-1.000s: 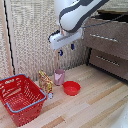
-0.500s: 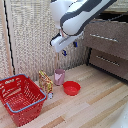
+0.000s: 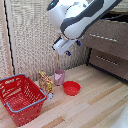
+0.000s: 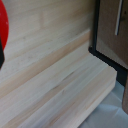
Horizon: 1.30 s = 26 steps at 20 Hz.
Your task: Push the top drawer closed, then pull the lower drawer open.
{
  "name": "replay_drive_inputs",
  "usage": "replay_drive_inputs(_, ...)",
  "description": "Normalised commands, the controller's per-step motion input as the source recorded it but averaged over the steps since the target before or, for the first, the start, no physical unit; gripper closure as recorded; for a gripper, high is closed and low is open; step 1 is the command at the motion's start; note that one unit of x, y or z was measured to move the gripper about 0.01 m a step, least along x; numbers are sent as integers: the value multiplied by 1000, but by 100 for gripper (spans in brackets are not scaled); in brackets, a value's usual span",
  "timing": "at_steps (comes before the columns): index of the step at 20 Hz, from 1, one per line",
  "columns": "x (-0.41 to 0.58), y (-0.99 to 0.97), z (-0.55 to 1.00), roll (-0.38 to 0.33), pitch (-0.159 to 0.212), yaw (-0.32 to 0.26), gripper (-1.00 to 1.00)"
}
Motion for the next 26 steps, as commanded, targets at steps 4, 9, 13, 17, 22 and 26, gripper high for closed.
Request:
replay_drive_inputs(4,60,70,208,-366,1,29,-100)
replay_drive_inputs(9,35,46,195,-368,1,35,-100)
replay_drive_inputs(13,0,-48,226,-320,0,89,-100)
replay_drive_inputs(17,0,-322,119,-247,0,89,-100)
replay_drive_inputs(22,0,-482,33,-215,0,76,-100)
replay_drive_inputs(26,0,-602,0,-188,0,78,-100)
